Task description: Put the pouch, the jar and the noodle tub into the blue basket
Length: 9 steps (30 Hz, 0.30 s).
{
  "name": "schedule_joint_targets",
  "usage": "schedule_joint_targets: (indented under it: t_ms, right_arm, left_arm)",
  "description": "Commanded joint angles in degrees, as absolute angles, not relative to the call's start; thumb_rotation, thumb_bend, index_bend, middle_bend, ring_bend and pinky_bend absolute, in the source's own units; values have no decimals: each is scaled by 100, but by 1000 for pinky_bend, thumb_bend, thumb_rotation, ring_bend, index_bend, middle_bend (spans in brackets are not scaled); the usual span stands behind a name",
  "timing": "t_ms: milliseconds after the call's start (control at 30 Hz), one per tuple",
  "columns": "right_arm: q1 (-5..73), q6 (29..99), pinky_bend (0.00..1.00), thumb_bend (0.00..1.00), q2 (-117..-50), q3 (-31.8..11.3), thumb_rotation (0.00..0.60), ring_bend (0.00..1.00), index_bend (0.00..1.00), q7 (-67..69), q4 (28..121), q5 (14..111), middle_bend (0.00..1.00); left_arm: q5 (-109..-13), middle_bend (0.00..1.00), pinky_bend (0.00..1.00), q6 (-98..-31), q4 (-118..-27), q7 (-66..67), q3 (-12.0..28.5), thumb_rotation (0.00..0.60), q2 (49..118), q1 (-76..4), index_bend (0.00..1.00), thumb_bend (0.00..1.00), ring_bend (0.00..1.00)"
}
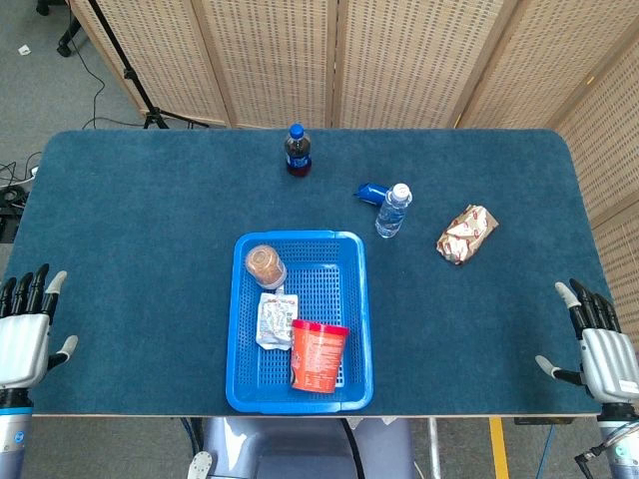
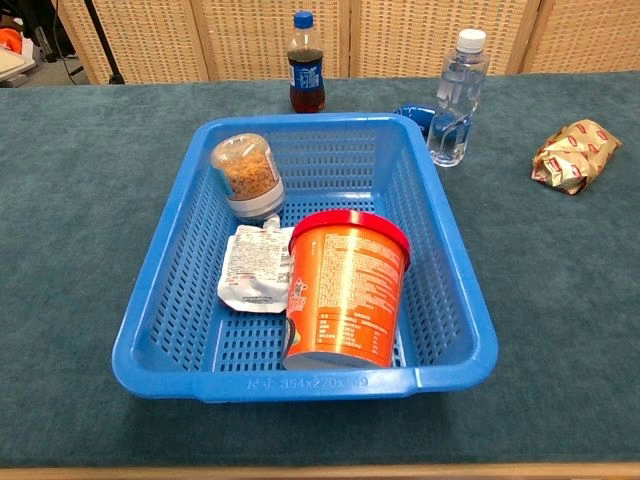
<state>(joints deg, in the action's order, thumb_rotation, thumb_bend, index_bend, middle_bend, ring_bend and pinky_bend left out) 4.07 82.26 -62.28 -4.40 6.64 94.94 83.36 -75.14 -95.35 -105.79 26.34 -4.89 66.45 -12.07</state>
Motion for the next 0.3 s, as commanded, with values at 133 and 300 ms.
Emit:
schedule_joint_targets:
  t_ms: [133,300]
  right_arm:
    - [447,8166,0,152,-6278,-417,600,0,0,566,9498,8356,0]
    - [481,8099,0,154,-6319,-405,600,0,0,492,9493,8335,0]
  left_arm:
    - [-7620,0,8,-9519,-10446,2476,-421,600,6664,-1037,0,218,0]
    - [-7627,0,8,-9398,-10328,2351,-360,600,6718,-953,0,218,0]
